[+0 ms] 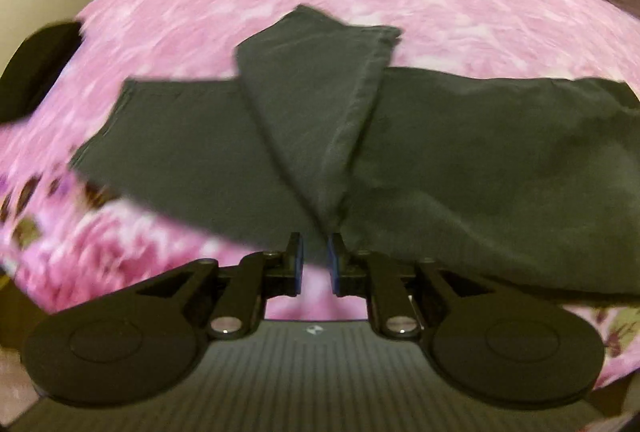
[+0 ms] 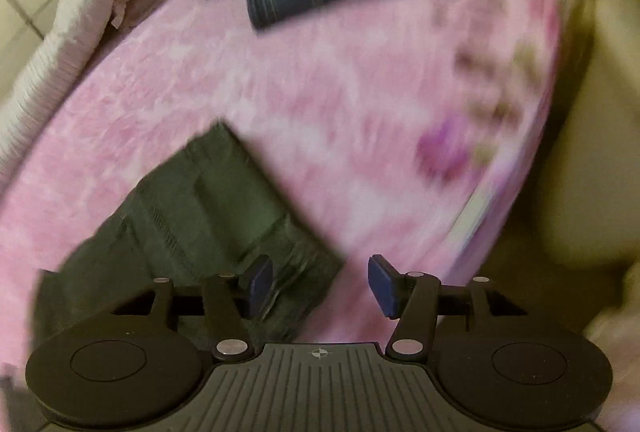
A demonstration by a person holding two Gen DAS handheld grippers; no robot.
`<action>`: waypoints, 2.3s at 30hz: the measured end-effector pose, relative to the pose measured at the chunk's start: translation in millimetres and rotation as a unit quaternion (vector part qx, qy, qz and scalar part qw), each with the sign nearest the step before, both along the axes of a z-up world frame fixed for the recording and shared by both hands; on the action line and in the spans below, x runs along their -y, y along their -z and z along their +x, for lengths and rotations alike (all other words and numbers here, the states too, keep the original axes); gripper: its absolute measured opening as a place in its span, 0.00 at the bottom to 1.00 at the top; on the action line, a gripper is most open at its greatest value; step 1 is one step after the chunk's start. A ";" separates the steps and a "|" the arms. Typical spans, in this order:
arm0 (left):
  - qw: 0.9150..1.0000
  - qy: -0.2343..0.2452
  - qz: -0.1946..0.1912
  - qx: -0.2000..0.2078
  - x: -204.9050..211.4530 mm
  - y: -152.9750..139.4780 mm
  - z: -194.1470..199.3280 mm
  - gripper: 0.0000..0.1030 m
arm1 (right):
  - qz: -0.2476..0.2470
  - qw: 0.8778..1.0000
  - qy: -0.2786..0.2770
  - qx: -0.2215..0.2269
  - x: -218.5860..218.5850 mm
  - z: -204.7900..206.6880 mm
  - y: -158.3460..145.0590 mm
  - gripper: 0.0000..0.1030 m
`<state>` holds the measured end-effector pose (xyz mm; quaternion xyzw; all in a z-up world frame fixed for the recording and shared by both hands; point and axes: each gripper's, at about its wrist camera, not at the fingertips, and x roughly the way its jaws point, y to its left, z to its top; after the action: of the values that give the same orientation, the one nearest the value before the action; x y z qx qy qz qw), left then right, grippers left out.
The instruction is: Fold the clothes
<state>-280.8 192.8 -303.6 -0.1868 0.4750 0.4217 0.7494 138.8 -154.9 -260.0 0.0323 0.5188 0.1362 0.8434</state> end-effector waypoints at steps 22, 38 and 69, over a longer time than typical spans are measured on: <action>0.992 -0.074 -0.018 -0.104 -71.6 -68.6 -6.9 0.16 | -0.051 0.903 -0.419 -0.078 -253.0 -176.5 9.2 0.53; 0.995 -0.062 -0.036 -0.065 -159.9 -68.1 -92.9 0.17 | -0.058 0.916 -0.390 -0.071 -325.8 -274.4 3.9 0.53; 0.980 -0.148 -0.133 0.030 -219.9 -21.3 -122.7 0.21 | 0.204 0.883 -0.367 -0.209 -459.9 -248.2 96.6 0.07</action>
<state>-403.5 412.6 -282.3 -0.3652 0.4713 0.4552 0.6613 -109.4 305.0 -356.6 0.0390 0.6185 0.5292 0.5796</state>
